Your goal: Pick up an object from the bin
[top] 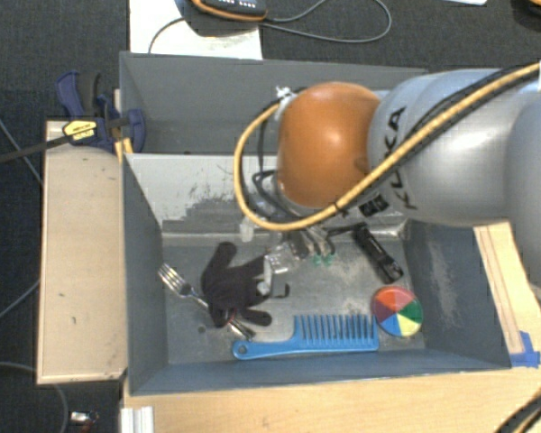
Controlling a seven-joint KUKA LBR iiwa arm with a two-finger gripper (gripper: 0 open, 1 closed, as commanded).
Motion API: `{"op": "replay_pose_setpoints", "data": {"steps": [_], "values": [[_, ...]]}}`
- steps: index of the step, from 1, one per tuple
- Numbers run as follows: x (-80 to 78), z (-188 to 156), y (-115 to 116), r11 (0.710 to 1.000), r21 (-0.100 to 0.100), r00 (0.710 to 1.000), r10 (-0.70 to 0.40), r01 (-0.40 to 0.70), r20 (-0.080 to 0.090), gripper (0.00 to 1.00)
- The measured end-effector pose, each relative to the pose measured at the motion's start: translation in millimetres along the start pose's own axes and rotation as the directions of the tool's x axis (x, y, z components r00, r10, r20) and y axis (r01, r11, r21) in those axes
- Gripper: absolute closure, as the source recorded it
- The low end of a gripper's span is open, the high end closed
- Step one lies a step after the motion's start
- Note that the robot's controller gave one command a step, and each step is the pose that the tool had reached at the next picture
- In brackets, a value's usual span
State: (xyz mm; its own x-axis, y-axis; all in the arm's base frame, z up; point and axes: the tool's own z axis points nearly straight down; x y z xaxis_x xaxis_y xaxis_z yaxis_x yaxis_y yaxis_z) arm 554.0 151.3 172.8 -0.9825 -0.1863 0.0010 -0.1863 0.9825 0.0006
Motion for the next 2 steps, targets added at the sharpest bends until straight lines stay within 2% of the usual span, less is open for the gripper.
{"op": "replay_pose_setpoints", "data": {"steps": [1,2], "values": [[6.4,20,6,0.996,-0.001,0.996,0.086,-0.086,0.006,0.0],[3.2,39,-1,0.98,-0.001,0.98,0.198,-0.198,0.006,0.0]]}}
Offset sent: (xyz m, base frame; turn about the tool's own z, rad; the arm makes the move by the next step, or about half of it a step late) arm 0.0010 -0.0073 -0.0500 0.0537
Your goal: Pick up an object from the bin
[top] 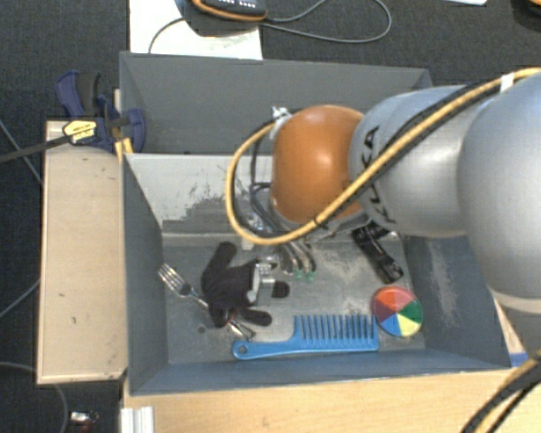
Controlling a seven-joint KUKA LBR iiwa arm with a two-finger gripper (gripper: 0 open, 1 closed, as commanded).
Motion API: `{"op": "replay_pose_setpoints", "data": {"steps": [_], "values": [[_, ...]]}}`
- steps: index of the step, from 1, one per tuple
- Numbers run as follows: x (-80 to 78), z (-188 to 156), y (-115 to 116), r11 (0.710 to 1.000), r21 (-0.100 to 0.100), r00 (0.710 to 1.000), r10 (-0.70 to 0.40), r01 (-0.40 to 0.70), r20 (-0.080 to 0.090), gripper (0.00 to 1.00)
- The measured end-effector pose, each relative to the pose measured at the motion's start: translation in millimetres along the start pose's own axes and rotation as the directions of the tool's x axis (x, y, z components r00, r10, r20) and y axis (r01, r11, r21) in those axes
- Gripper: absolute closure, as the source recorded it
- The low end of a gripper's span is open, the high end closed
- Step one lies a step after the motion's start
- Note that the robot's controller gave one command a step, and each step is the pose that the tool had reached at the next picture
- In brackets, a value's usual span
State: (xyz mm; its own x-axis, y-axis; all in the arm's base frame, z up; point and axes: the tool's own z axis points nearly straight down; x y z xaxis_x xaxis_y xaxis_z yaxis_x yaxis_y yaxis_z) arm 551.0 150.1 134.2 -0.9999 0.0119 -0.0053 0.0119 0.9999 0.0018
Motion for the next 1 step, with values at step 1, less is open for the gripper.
{"op": "replay_pose_setpoints", "data": {"steps": [1], "values": [[-0.6,9.7,3.5,0.997,-0.001,0.997,-0.073,0.073,-0.004,0.0]]}}
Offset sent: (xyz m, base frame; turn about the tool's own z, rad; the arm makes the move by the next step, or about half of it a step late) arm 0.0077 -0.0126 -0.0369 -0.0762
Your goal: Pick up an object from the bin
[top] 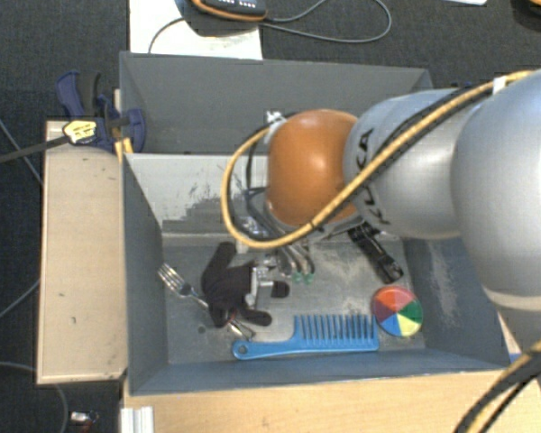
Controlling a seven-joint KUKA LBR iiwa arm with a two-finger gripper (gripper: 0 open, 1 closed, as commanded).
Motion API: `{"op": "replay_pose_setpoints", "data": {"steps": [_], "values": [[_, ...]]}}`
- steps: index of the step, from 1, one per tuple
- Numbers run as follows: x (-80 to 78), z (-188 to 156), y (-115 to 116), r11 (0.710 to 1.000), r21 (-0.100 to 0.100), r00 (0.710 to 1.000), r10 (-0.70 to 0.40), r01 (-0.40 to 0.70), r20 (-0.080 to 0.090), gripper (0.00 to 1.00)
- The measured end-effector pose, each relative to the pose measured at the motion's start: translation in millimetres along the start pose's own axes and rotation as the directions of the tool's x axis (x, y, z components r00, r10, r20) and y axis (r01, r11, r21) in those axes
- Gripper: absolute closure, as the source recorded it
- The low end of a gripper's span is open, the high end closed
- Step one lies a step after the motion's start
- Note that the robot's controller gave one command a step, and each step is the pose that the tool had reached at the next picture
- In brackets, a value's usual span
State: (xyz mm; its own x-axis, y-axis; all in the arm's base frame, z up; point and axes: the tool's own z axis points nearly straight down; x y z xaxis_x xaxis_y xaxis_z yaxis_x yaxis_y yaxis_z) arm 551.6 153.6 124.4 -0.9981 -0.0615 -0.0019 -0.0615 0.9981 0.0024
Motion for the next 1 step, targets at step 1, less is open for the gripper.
{"op": "replay_pose_setpoints", "data": {"steps": [1], "values": [[-3.1,14.8,-8.1,0.984,0.001,0.984,0.18,-0.18,0.0,0.0]]}}
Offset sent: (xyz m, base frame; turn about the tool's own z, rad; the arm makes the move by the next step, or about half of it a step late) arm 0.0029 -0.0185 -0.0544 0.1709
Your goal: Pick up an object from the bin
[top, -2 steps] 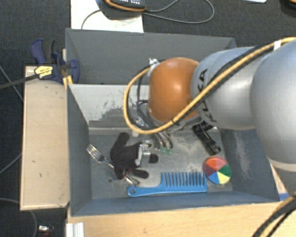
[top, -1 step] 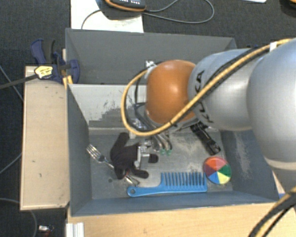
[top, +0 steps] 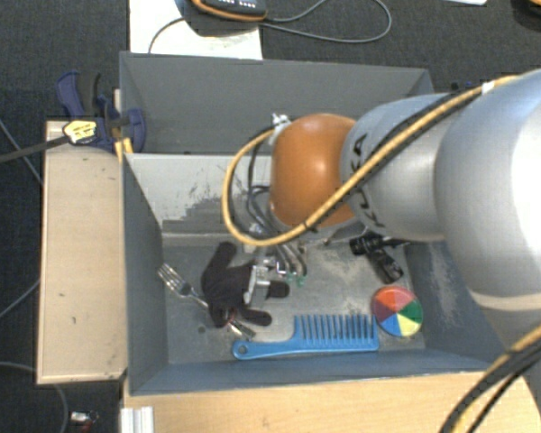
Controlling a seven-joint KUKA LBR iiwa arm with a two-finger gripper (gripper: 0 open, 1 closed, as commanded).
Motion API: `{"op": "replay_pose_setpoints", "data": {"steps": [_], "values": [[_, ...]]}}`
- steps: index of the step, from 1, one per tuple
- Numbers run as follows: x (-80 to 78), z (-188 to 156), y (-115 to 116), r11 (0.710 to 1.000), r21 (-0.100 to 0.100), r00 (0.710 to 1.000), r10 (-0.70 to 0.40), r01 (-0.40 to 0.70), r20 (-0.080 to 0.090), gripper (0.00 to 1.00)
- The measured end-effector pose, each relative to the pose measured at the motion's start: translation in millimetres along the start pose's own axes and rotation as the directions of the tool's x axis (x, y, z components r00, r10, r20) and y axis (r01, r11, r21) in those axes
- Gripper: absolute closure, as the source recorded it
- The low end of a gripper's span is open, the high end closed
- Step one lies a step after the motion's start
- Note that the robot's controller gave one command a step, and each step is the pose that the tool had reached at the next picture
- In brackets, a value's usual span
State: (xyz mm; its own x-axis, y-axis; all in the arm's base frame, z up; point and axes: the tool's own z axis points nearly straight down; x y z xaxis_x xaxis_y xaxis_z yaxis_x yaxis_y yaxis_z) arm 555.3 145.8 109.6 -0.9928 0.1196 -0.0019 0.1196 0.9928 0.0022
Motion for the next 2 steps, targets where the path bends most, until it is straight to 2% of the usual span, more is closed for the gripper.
{"op": "replay_pose_setpoints", "data": {"steps": [1,2], "values": [[-1.0,22,-6,0.988,-0.001,0.988,-0.155,0.155,0.001,0.0],[0.0,39,-8,0.999,0.0,0.999,-0.041,0.041,-0.001,1.0]]}}
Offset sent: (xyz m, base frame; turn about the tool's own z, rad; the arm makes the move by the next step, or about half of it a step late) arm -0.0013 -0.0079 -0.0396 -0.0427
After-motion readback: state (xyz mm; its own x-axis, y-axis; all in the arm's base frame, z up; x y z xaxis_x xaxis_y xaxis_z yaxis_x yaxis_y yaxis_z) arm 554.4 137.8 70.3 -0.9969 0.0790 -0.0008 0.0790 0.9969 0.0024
